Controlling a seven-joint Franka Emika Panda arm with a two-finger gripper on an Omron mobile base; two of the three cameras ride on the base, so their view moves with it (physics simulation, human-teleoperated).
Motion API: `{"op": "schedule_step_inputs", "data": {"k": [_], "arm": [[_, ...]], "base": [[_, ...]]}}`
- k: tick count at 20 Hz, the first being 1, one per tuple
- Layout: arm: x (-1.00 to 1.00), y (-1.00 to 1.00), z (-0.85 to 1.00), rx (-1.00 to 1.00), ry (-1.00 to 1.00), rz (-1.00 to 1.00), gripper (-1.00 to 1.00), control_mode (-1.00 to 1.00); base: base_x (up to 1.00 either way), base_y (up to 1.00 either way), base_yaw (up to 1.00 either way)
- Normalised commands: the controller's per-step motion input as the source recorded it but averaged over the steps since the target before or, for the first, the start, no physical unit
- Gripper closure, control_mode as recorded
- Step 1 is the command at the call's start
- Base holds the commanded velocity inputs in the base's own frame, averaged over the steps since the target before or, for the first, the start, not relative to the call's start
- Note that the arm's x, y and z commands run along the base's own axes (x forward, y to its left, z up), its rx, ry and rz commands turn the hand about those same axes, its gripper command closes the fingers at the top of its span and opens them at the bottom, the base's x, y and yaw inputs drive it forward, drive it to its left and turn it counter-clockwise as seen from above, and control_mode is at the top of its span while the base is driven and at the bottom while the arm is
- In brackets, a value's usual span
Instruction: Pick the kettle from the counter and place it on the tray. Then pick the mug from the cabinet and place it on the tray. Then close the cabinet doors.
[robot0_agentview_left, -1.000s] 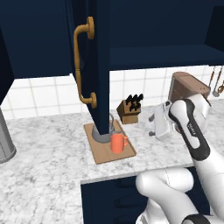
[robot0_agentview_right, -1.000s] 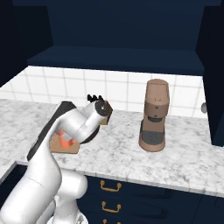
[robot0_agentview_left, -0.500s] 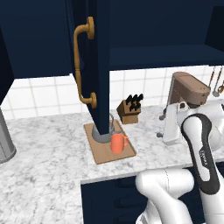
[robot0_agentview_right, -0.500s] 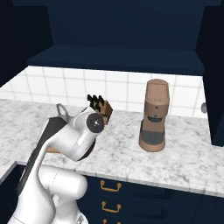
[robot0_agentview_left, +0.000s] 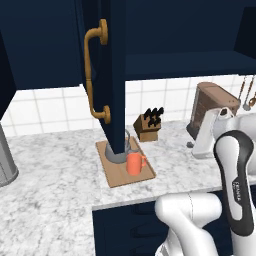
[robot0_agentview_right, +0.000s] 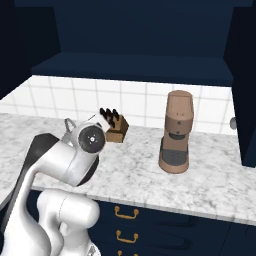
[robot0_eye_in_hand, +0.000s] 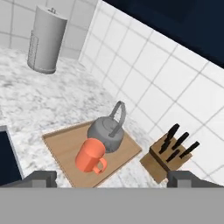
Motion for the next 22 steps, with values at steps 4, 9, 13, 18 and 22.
{"op": "schedule_step_inputs", "data": {"k": [4, 9, 13, 18, 22], "arm": [[-0.23, -0.3, 0.05, 0.0, -0.03, -0.09, -1.0, -1.0], [-0.29, -0.26, 0.0, 0.0, -0.05, -0.09, -1.0, -1.0], [-0.42, -0.16, 0.0, 0.0, -0.11, -0.09, -1.0, -1.0], [-0.37, -0.19, 0.0, 0.03, -0.13, -0.11, -1.0, -1.0], [-0.04, 0.0, 0.0, 0.0, 0.0, -0.09, -1.0, -1.0]], "base": [[0.0, 0.0, 0.0], [0.0, 0.0, 0.0], [0.0, 0.0, 0.0], [0.0, 0.0, 0.0], [0.0, 0.0, 0.0]]}}
